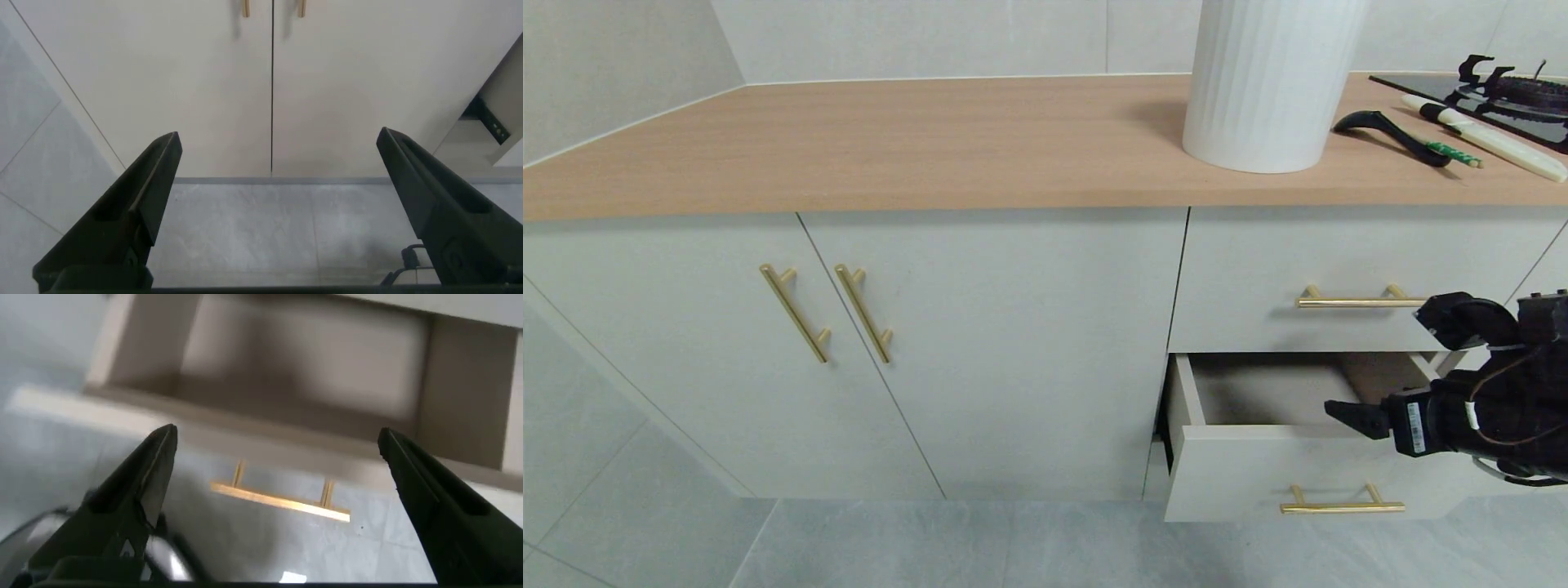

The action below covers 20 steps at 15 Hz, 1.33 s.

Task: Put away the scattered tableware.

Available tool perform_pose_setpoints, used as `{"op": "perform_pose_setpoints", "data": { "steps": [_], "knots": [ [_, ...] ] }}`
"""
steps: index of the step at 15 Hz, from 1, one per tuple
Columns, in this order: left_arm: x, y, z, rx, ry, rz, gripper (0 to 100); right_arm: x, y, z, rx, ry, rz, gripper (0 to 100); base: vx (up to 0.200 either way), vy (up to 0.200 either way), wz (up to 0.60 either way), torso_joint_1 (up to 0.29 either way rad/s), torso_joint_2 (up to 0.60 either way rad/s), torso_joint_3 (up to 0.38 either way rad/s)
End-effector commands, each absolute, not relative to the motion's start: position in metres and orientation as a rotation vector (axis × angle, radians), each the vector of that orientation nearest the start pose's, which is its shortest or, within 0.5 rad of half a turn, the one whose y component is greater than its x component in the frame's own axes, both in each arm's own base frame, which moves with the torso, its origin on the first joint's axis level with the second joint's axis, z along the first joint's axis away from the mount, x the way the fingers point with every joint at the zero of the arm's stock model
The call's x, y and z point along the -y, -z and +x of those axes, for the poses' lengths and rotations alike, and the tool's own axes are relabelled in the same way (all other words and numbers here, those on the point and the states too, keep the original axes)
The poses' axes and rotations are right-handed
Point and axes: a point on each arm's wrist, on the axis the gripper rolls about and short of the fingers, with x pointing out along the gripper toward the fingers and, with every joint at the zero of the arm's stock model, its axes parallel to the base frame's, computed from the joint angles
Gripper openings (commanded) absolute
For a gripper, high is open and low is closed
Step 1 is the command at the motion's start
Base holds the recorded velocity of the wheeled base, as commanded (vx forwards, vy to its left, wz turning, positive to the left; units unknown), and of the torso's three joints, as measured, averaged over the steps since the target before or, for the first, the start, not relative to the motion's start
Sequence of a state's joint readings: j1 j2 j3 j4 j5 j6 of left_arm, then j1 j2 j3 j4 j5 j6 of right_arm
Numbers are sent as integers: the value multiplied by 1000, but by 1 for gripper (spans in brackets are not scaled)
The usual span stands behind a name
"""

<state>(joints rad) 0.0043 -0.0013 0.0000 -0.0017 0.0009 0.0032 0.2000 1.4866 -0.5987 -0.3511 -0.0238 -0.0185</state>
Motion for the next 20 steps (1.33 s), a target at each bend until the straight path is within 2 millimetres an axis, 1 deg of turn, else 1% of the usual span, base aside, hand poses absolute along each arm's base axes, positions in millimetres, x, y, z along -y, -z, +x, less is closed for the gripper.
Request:
{"op": "perform_pose_setpoints", "data": {
  "steps": [1,5,10,14,17,20],
  "knots": [
    [0,-76,-23,2,-6,3,100,-54,-137,239,-583,-176,-80,100,0,0,0,0,0,0],
    [0,-76,-23,2,-6,3,100,-61,-125,255,-547,-88,-54,100,0,0,0,0,0,0],
    [0,-76,-23,2,-6,3,100,-62,-119,256,-565,-86,-58,100,0,0,0,0,0,0],
    [0,-76,-23,2,-6,3,100,-64,-115,265,-531,-80,-36,100,0,0,0,0,0,0],
    [0,-76,-23,2,-6,3,100,-64,-106,269,-554,-50,-49,100,0,0,0,0,0,0],
    [0,-76,-23,3,-6,3,100,-64,-106,268,-554,-47,-50,100,0,0,0,0,0,0]
  ]
}}
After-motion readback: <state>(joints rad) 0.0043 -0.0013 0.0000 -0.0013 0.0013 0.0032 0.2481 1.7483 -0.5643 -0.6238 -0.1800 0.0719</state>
